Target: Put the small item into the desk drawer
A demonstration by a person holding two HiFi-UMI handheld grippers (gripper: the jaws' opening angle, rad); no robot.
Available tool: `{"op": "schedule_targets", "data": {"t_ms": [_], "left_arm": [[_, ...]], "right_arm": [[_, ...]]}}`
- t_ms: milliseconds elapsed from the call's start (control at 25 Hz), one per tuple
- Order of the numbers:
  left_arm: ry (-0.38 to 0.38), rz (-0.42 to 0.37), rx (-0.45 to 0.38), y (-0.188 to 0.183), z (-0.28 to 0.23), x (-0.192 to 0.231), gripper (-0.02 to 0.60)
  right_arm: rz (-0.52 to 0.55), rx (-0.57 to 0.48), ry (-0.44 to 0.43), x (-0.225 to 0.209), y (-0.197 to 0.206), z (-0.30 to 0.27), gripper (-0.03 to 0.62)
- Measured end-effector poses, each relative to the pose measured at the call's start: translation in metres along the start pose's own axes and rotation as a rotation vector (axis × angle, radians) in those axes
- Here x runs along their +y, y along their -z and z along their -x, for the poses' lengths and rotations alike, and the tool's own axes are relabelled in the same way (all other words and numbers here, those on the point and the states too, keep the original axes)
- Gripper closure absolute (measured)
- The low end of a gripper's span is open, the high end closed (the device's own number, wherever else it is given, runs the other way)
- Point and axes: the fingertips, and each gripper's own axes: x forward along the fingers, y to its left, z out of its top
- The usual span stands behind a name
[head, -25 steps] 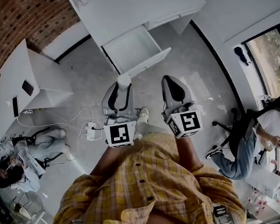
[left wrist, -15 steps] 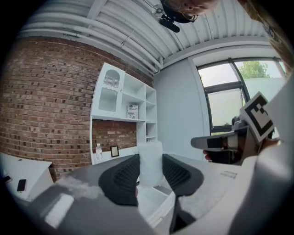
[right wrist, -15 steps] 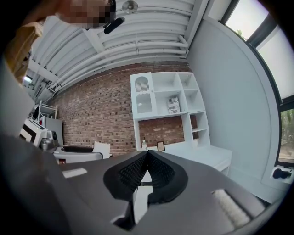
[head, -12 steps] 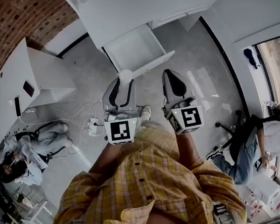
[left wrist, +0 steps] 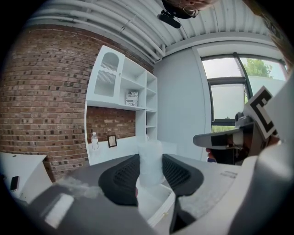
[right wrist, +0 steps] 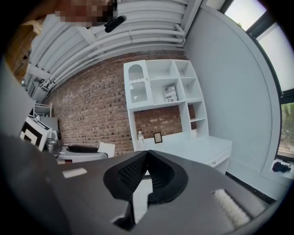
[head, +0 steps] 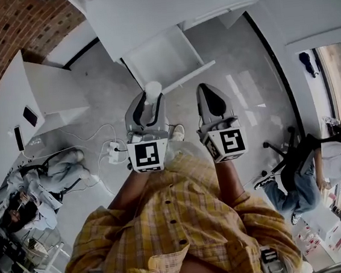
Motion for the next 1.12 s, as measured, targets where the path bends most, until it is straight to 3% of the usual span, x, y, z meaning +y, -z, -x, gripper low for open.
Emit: {"op": "schedule_targets", "data": {"t_ms": [400,1120], "left_arm": [[0.073,0.02,0.095,0.032,-0.064,0.025,0.417],[0.175,0.022,0.329,0.13,-0.154,0.044,0.416]], "right_arm": [[-0.029,0.07,0.051,-0.017,0.028,-0.058,0.595],[-0.074,0.21,0.098,-0.039,0.094,-0.122,0.595]]}}
